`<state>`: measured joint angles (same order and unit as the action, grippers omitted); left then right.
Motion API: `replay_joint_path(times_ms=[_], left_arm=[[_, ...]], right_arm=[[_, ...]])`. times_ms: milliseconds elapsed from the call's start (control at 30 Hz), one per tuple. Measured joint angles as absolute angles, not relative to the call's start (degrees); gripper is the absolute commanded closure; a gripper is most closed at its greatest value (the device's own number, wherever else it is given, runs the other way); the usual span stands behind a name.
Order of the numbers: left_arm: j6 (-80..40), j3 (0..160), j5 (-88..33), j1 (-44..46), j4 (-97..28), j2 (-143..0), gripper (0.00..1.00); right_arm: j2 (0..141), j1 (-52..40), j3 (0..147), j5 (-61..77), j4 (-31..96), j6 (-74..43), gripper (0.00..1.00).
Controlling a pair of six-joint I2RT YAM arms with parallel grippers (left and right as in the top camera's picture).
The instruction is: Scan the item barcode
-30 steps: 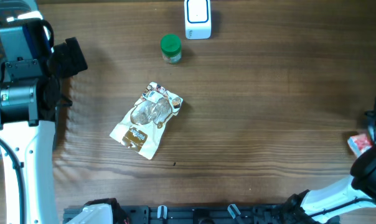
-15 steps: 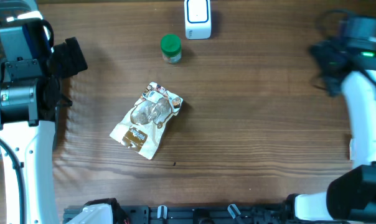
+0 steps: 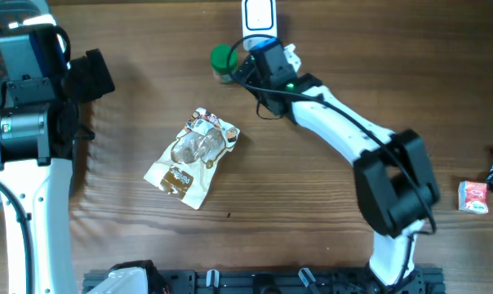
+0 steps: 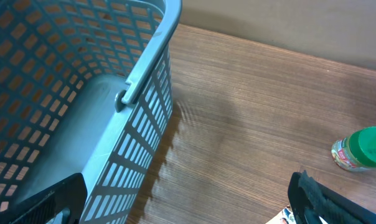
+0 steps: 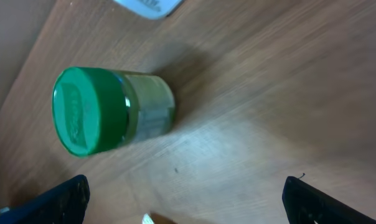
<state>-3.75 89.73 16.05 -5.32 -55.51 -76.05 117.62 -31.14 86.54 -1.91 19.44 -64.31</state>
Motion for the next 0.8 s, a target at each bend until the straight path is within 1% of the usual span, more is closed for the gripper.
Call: replay_joint_path(times_ms=[200,333,467,567,700,800], left_arm=[[-3.75,89.73,16.05,-5.32,-55.53,-76.05,0.0],[-3.75,89.73,16.05,-5.32,-55.53,-76.05,0.0],[-3.75,89.73,16.03,-5.32,-55.53,-76.05,0.0],[-3.75,89.73,16.03,-5.32,-55.53,-76.05,0.0],[-3.75,89.73,16.05,-5.32,-55.53,-76.05,0.0],[-3.75,89.73,16.05,-5.32,-55.53,-76.05,0.0]], right_arm=[[122.02,-32.58,95.81,-1.43,15.81,-63.79,0.01],[124.42,-32.71,96.49,-1.37,12.82,-63.79,0.01],[128.22,-33.1,97.34,-1.52,12.78,-63.0,0.01],[131.24,-33.15,102.3,-1.17,13.76,-59.27,0.01],[133.73,-33.15,111.31,-1.56,19.77,-51.53,0.0],[133.84,-33.15,113.06,-2.59,21.69,-44.86,0.0]])
